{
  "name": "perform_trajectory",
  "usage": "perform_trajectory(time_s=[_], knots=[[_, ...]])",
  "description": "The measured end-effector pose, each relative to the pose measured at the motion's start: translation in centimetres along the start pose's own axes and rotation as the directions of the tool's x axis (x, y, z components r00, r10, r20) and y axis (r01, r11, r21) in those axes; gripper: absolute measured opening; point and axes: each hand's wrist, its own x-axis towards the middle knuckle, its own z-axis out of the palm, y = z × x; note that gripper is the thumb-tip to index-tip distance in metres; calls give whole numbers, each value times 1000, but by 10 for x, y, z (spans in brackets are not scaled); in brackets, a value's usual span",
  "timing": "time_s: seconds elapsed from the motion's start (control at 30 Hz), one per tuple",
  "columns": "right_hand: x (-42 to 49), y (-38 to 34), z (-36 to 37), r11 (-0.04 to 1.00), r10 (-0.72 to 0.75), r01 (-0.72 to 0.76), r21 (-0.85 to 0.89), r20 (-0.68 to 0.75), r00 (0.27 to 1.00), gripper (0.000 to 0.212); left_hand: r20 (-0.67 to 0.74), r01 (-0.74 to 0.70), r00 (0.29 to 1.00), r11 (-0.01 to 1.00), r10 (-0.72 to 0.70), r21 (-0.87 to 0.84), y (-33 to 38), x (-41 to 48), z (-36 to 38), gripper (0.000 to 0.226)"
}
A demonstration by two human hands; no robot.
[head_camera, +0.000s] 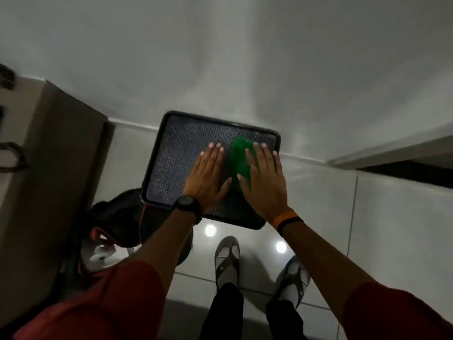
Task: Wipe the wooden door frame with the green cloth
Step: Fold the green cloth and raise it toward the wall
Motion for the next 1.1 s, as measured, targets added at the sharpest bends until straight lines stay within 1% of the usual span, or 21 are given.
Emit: perform_trajectory(time_s=[0.03, 0.07, 0.17, 0.3, 0.4, 0.53, 0.6, 0.7, 0.77, 0.87, 0.97, 1.03, 1.07, 1.1], knots=[[1, 1, 19, 1000, -9, 9, -3, 11, 1000, 68, 5, 1, 1000, 1000, -1, -7, -5, 0, 21, 79], [2, 4, 30, 1000, 4, -4, 17, 8, 1000, 68, 22, 17, 1000, 1000, -17, -8, -10, 2, 31, 79], [-1, 8, 55, 1000, -6, 6, -3, -16, 1000, 68, 69, 47, 996, 999, -49, 28, -16, -1, 57, 80], [1, 9, 68, 999, -16, 12, -45, -83, 996, 62, 45, 23, 999, 998, -26, 60, -21, 0, 64, 81], [3, 7, 76, 997, -18, 7, -72, -142, 990, 52, 49, 25, 998, 998, -28, 66, -20, 0, 67, 82], [12, 11, 68, 998, -59, 62, 12, -199, 978, 45, 52, 33, 998, 997, -37, 74, -16, 1, 56, 82], [15, 12, 54, 993, -85, 100, 68, -195, 977, 42, 38, 36, 999, 997, -38, 72, -11, 0, 42, 80], [18, 9, 14, 984, -49, 75, 160, -163, 985, 45, -11, 31, 999, 997, -31, 72, 2, -1, 7, 78], [17, 2, -32, 979, -9, 44, 200, -174, 985, 48, -89, 1, 996, 996, 7, 93, 17, 0, -27, 77], [8, -6, -112, 961, 25, 56, 271, -286, 958, 50, -258, -42, 964, 994, 67, 104, 46, 3, -90, 74], [-7, -15, -202, 925, 77, 90, 369, -415, 907, 51, -413, -63, 905, 992, 102, 106, 84, 8, -173, 75], [-17, -21, -269, 926, 81, 121, 356, -503, 861, 52, -485, -90, 864, 988, 138, 122, 112, 12, -241, 76], [-18, -22, -306, 929, 74, 148, 338, -562, 824, 52, -519, -93, 842, 987, 146, 128, 129, 17, -282, 76], [-19, -22, -336, 918, 88, 167, 359, -596, 798, 52, -546, -95, 824, 986, 153, 134, 143, 21, -313, 77]])
